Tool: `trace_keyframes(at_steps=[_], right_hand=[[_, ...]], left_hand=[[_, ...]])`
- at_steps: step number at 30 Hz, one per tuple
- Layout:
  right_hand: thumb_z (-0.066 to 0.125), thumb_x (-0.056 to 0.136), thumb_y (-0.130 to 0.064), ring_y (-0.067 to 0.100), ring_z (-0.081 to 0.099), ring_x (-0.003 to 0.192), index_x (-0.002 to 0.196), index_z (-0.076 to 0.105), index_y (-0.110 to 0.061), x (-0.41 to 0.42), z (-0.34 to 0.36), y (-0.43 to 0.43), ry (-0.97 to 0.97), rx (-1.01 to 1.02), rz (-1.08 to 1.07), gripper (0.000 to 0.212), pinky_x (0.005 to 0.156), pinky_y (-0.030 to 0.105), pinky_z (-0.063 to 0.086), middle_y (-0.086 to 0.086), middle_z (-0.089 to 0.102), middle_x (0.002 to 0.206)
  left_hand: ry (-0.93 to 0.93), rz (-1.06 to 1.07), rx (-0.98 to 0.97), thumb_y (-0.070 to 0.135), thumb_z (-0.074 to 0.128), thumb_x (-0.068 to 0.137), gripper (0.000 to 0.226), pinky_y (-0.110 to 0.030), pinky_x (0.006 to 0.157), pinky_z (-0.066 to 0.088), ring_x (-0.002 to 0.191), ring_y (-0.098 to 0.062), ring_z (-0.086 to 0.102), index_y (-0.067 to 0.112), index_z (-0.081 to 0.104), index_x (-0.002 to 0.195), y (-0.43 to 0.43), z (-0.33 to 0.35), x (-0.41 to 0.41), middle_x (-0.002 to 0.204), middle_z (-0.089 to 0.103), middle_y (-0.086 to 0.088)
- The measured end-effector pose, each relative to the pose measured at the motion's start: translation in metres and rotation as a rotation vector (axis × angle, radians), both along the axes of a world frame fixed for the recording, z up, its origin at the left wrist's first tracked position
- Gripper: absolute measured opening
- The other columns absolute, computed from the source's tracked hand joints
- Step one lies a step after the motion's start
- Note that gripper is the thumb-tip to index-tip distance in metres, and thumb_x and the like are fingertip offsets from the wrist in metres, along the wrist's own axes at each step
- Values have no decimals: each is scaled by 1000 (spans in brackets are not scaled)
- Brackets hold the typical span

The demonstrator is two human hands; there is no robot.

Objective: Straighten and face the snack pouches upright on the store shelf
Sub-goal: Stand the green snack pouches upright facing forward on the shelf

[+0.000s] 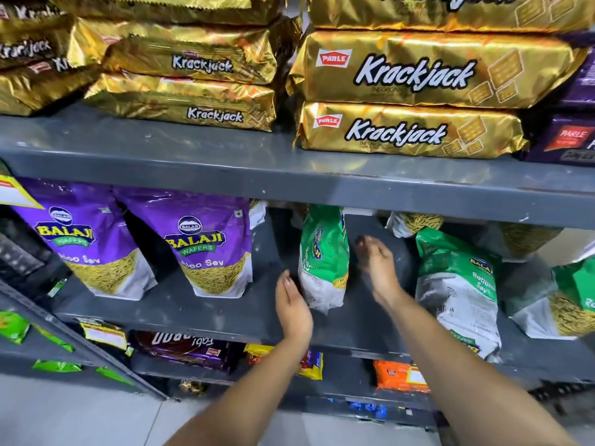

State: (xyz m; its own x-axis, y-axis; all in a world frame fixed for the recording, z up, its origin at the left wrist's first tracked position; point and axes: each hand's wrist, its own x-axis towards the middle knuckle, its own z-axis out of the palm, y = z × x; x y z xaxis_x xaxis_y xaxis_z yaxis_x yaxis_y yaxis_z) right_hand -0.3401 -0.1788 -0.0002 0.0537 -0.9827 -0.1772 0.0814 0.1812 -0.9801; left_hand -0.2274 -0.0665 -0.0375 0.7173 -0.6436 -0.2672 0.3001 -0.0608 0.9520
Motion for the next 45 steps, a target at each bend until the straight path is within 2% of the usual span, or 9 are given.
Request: trace_keyframes(at_steps=[5, 11, 16, 20, 23, 30, 38, 41, 45], right_hand=[[32, 98, -50, 15, 67, 96, 104, 68, -17, 24, 2, -36, -148, 211, 293, 49, 92, 32, 48, 2, 72, 103], [31, 100, -45, 15, 63, 109, 109, 68, -21, 34, -13, -3, -75, 153, 277, 44, 104, 35, 43, -1, 70, 116], [35, 101, -40, 6, 56, 106, 126, 48, -24, 27, -18, 40, -20, 19, 115, 33, 79, 16, 44, -5, 60, 121], [45, 98, -35, 5, 56, 110, 125, 45, -34, 24, -32, 68, 32, -99, 108, 27, 88, 20, 45, -7, 60, 122], [47, 98, -30, 9, 50, 117, 135, 44, -23, 23, -48, 82, 180, -201, 114, 38, 98, 26, 39, 2, 54, 128], [45, 95, -39, 17, 49, 123, 138, 38, -27, 18, -52, 81, 266, -188, 146, 45, 106, 41, 43, 6, 51, 134], [47, 98, -25, 16, 50, 128, 139, 35, -26, 11, -27, 82, 281, -115, 232, 43, 106, 35, 42, -1, 54, 137], [54, 95, -20, 10, 50, 123, 147, 25, -19, -7, 0, 75, 303, -126, 197, 60, 106, 31, 39, -7, 50, 134], [60, 88, -6, -2, 63, 85, 114, 61, -18, -83, 36, 59, 465, -330, -92, 29, 76, 5, 43, 10, 64, 115]], left_hand=[[-135, -193, -52, -2, 56, 75, 77, -38, 115, 34, 133, -15, 46, 24, 32, 143, 32, -24, -50, 144, 48, 0], [-18, -245, -103, 72, 44, 74, 89, -38, 120, 22, 142, -7, 30, 27, 26, 149, 16, 0, -29, 155, 31, 8], [-8, -231, -90, 54, 28, 95, 48, -37, 110, 38, 128, -18, 50, 24, 47, 127, -11, 17, 6, 140, 50, -3], [56, -207, 31, 55, 20, 97, 60, -32, 101, 42, 121, -20, 54, 18, 52, 131, -25, 29, 31, 131, 58, -2], [36, -187, 76, 55, 17, 97, 65, -28, 90, 41, 117, -26, 57, 13, 55, 129, -25, 35, 34, 128, 61, -8], [5, -179, 76, 60, 16, 94, 68, -35, 99, 45, 123, -29, 55, 18, 47, 137, -19, 17, 28, 133, 59, -8], [-39, -237, 67, 54, 17, 97, 59, -29, 94, 41, 122, -22, 53, 19, 46, 136, -9, 16, 29, 131, 57, -4], [-180, 81, 13, 42, 29, 100, 51, -28, 98, 33, 128, -30, 47, 7, 51, 130, 6, 16, 24, 136, 52, -16], [-461, 157, -98, 39, 34, 91, 44, -33, 97, 37, 107, -14, 52, 14, 59, 117, 63, -1, -28, 113, 61, -1]])
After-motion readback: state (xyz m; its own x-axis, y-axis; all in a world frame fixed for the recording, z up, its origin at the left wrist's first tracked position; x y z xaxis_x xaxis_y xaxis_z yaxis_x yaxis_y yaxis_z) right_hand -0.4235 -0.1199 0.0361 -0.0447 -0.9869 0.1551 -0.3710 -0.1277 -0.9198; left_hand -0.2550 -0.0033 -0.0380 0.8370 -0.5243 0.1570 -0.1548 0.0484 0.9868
